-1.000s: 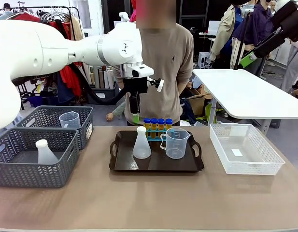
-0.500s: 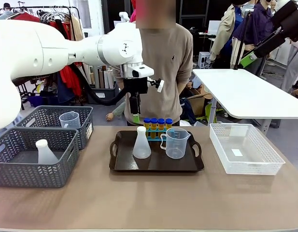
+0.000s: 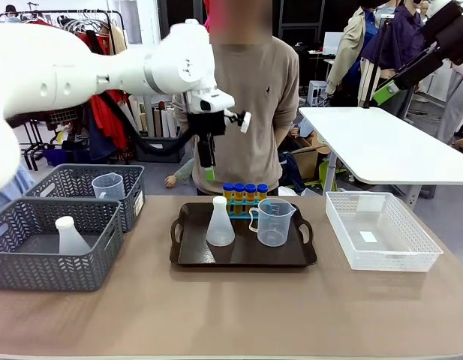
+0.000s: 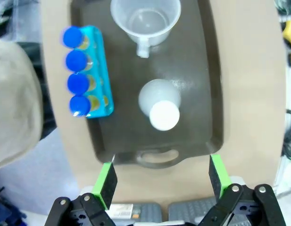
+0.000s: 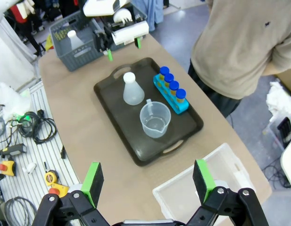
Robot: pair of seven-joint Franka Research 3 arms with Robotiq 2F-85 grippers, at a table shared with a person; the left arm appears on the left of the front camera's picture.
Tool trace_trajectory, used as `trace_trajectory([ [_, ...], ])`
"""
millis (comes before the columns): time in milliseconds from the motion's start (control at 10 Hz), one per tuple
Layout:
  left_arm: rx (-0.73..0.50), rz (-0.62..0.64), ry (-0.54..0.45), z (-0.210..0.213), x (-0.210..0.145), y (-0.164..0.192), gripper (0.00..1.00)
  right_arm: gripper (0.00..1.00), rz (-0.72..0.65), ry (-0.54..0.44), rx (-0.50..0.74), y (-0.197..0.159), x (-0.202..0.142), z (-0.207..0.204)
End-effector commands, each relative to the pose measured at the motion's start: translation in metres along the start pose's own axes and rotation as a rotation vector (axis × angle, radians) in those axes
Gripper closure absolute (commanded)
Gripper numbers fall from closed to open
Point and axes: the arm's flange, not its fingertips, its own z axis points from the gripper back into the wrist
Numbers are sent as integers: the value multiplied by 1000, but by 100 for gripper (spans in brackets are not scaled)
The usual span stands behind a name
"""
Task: Prepare the laboratory tools.
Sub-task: Pick up one Small flask and place it on the Handle tray.
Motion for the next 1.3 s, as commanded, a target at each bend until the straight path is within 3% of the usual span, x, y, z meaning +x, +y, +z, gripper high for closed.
trace_trajectory([
  [0, 56, 33, -61, 28, -35, -42, 0, 0, 4, -8, 6, 0, 1, 1],
  [500, 159, 149, -364, 123, -118, -83, 0, 0, 4, -8, 6, 0, 1, 1],
  [900, 294, 256, -464, 166, -162, -107, 0, 0, 4, -8, 6, 0, 1, 1],
  [1200, 325, 229, -569, 193, -189, -116, 0, 0, 4, -8, 6, 0, 1, 1],
])
